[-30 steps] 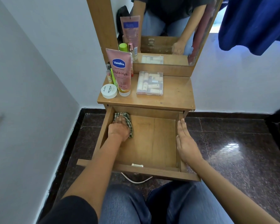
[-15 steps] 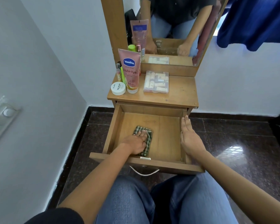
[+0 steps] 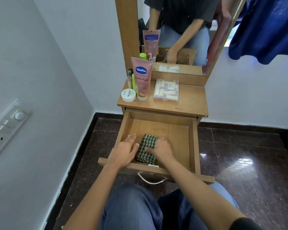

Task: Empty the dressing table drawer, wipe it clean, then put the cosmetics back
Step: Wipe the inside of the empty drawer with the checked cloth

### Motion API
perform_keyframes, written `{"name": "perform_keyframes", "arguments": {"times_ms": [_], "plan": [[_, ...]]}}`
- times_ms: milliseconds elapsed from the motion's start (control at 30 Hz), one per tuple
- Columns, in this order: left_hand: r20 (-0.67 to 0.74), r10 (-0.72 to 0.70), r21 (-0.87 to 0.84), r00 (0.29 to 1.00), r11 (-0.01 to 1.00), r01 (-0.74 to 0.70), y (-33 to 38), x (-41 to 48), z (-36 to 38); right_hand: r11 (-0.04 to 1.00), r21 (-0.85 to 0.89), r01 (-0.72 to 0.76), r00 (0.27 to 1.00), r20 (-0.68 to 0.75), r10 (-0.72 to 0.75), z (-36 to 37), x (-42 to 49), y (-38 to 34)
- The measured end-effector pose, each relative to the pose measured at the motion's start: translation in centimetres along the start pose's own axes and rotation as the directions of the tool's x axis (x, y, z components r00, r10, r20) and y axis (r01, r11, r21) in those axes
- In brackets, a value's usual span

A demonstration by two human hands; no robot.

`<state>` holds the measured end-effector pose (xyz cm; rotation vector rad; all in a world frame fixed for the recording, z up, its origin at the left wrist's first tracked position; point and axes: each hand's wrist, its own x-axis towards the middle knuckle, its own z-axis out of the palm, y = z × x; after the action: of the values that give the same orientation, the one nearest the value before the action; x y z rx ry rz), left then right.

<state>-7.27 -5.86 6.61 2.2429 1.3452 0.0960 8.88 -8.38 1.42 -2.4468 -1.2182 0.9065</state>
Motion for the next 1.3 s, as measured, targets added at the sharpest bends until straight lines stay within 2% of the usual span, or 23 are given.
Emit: {"name": "perform_keyframes", "arguments": {"times_ms": [67,133,267,400,500,567,633,700,767,833,933,1000,1067,1167,1200,1267,1300], "plan": [[-0.020,-0.030,-0.040,0.999,0.999,0.029,-0.2,0.2,0.3,0.995,0.053,-0.086,0.996,-0.017,0.087,0.6,0.5,-0.6],[-0.004,-0.048,-0.037,0.999,0.998,0.047,-0.3,0.4,0.5,0.977,0.143,-0.158,0.987,0.027,0.156,0.9,1.0,-0.9],[0.017,-0.055,-0.035,0.998,0.998,0.056,-0.6,0.5,0.7,0.947,0.269,-0.178,0.983,0.085,0.161,0.9,1.8,-0.6],[0.005,-0.061,-0.031,0.998,0.998,0.061,-1.0,0.8,0.9,0.977,0.201,0.070,0.997,0.011,-0.074,-0.4,2.0,-0.4],[0.016,-0.074,-0.031,0.997,0.997,0.074,-1.1,0.9,1.1,0.956,-0.041,0.292,0.953,-0.078,-0.294,-2.9,2.7,0.3],[0.024,-0.078,-0.036,0.997,0.996,0.079,-1.3,1.0,1.2,0.889,-0.198,0.414,0.895,-0.090,-0.437,-4.8,3.6,1.0],[0.034,-0.080,-0.028,0.996,0.996,0.081,-1.4,1.1,1.3,0.796,-0.370,0.480,0.837,-0.080,-0.541,-6.5,4.6,1.7],[0.045,-0.088,-0.025,0.995,0.996,0.089,-1.5,1.1,1.4,0.625,-0.606,0.492,0.721,-0.118,-0.683,-7.6,5.6,2.2],[0.042,-0.094,-0.032,0.995,0.995,0.095,-1.4,1.1,1.4,0.461,-0.757,0.464,0.621,-0.093,-0.778,-8.1,6.4,2.6],[0.037,-0.092,-0.041,0.995,0.995,0.093,-1.2,0.9,1.3,0.273,-0.823,0.498,0.522,0.033,-0.852,-8.0,6.8,3.1],[0.037,-0.084,-0.051,0.996,0.995,0.086,-1.2,0.9,1.1,-0.027,-0.802,0.597,0.375,0.309,-0.874,-6.8,6.9,4.6],[0.034,-0.078,-0.049,0.996,0.996,0.080,-1.2,0.9,1.0,-0.133,-0.784,0.606,0.336,0.404,-0.851,-6.2,6.7,5.4],[0.039,-0.079,-0.047,0.996,0.996,0.081,-1.1,0.8,0.9,-0.146,-0.805,0.575,0.388,0.426,-0.817,-5.6,6.9,5.8],[0.049,-0.079,-0.057,0.996,0.995,0.082,-0.7,0.6,0.8,-0.078,-0.896,0.436,0.558,0.338,-0.758,-5.5,7.1,5.7],[0.053,-0.078,-0.060,0.996,0.995,0.081,-0.7,0.6,0.8,-0.096,-0.925,0.367,0.581,0.308,-0.753,-5.5,7.4,5.7],[0.066,-0.082,-0.062,0.994,0.994,0.086,-1.0,0.7,0.9,-0.223,-0.945,0.241,0.654,0.328,-0.682,-5.4,7.9,5.7],[0.074,-0.087,-0.054,0.993,0.994,0.091,-1.1,0.8,1.0,-0.315,-0.932,0.181,0.665,0.352,-0.658,-5.4,7.8,5.6]]}}
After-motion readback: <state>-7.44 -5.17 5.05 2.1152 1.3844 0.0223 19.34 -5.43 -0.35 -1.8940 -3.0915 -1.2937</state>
